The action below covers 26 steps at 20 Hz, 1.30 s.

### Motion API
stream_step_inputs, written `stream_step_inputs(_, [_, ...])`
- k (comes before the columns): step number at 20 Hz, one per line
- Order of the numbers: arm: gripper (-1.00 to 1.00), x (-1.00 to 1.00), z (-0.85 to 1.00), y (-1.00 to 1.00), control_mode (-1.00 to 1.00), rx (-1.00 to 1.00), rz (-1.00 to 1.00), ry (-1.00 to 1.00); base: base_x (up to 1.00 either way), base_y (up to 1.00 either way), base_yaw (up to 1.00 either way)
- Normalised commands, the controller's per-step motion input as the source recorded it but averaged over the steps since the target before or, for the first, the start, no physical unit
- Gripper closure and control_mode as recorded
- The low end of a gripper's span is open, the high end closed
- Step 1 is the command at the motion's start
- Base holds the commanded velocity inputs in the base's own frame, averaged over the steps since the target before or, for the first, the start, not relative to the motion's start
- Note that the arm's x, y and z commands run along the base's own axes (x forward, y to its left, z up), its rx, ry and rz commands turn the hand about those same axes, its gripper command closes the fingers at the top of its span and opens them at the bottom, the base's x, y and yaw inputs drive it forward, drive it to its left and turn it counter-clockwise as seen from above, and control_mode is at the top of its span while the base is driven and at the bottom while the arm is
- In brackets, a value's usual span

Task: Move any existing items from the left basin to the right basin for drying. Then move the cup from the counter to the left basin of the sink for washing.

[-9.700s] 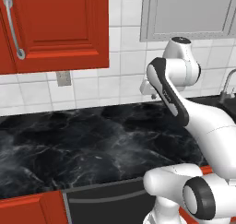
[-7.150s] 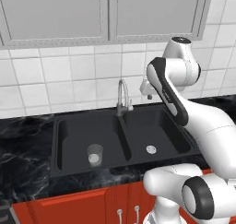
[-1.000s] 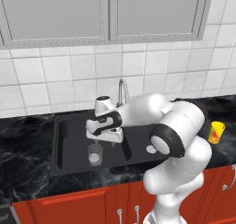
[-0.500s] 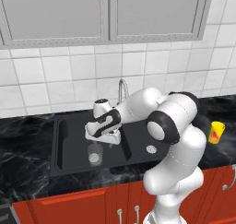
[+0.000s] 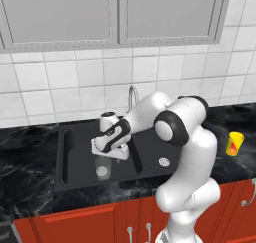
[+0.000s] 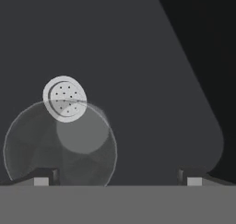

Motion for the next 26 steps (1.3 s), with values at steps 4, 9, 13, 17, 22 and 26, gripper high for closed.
stream_step_inputs(4, [-1.0, 0.1, -0.28, 0.02, -1.0, 0.0, 0.0, 0.0, 0.0, 0.0, 0.0])
stream_step_inputs(9, [-1.0, 0.11, -0.27, 0.01, -1.0, 0.0, 0.0, 0.0, 0.0, 0.0, 0.0])
stream_step_inputs(13, [-1.0, 0.07, -0.26, 0.02, -1.0, 0.0, 0.0, 0.0, 0.0, 0.0, 0.0])
stream_step_inputs(17, [-1.0, 0.12, -0.26, 0.02, -1.0, 0.0, 0.0, 0.0, 0.0, 0.0, 0.0])
stream_step_inputs(22, [-1.0, 0.18, -0.25, 0.03, -1.0, 0.0, 0.0, 0.0, 0.0, 0.0, 0.0])
stream_step_inputs(26, [-1.0, 0.15, -0.2, 0.04, -1.0, 0.0, 0.0, 0.0, 0.0, 0.0, 0.0])
